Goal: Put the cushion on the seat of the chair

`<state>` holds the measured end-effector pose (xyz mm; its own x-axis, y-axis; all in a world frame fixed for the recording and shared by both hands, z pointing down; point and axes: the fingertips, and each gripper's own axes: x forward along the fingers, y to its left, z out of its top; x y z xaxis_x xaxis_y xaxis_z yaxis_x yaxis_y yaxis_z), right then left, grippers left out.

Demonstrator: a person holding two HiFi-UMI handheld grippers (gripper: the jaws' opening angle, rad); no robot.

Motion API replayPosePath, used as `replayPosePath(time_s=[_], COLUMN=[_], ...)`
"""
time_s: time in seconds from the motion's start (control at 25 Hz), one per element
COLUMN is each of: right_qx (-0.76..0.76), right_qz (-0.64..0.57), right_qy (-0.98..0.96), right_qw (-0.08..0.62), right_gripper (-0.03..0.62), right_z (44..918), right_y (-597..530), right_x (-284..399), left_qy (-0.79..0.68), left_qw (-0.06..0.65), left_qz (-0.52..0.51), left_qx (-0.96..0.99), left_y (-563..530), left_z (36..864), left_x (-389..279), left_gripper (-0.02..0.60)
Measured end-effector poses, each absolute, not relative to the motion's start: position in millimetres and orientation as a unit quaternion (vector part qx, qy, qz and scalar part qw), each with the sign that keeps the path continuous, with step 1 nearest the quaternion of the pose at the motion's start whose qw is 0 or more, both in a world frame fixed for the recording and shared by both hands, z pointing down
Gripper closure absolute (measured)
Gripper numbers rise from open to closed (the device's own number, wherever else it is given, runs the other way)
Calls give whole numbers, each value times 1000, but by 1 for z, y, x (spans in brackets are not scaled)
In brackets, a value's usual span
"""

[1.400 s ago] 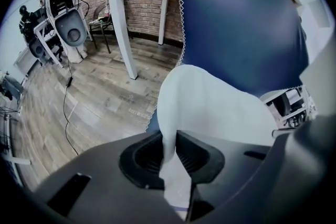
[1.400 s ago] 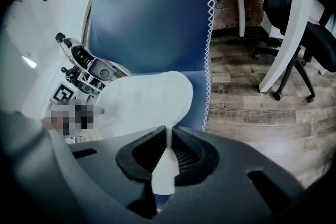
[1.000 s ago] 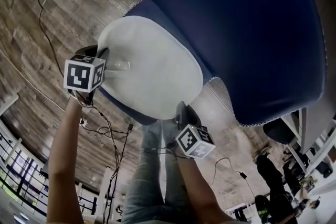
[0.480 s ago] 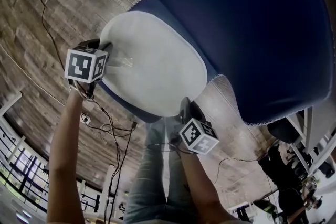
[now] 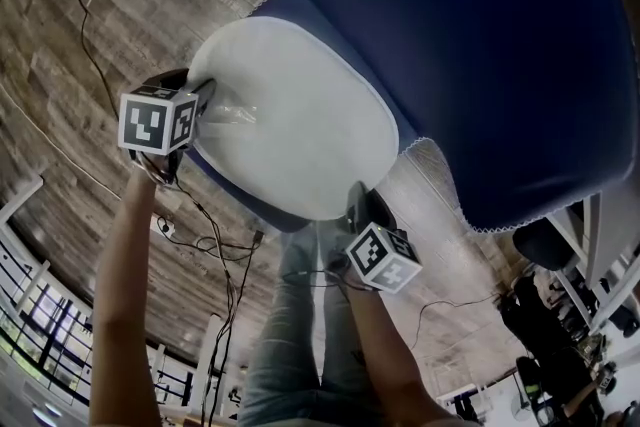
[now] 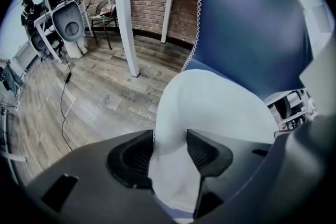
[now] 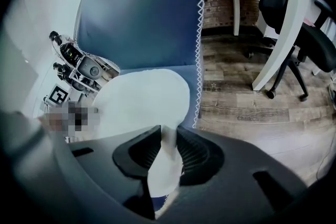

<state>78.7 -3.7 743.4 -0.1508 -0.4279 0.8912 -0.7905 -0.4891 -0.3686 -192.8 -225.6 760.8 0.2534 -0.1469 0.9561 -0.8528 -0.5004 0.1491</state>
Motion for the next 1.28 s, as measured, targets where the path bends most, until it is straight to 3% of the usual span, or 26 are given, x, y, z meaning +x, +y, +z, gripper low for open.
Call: replayPosePath(time_s=[0.56,1.04,1.28], right_qx=[657,664,655], right_qz=[547,496,430], right_qy=[-489,-531,-593], right_qw=[174,177,186], right_gripper=[393,393,444], right_z=[728,678,587], right_y=[1,14,-10], right_x=[94,93,91], left_qy=[-402,-458,-485], left_qw=[344,373,318], left_qz=[468,342,269], left_qx=[708,731,769], left_y=[-211,-175,-146], left_z=[738,663,548], left_x=[-214,-226,-200], left_gripper=[322,322,333])
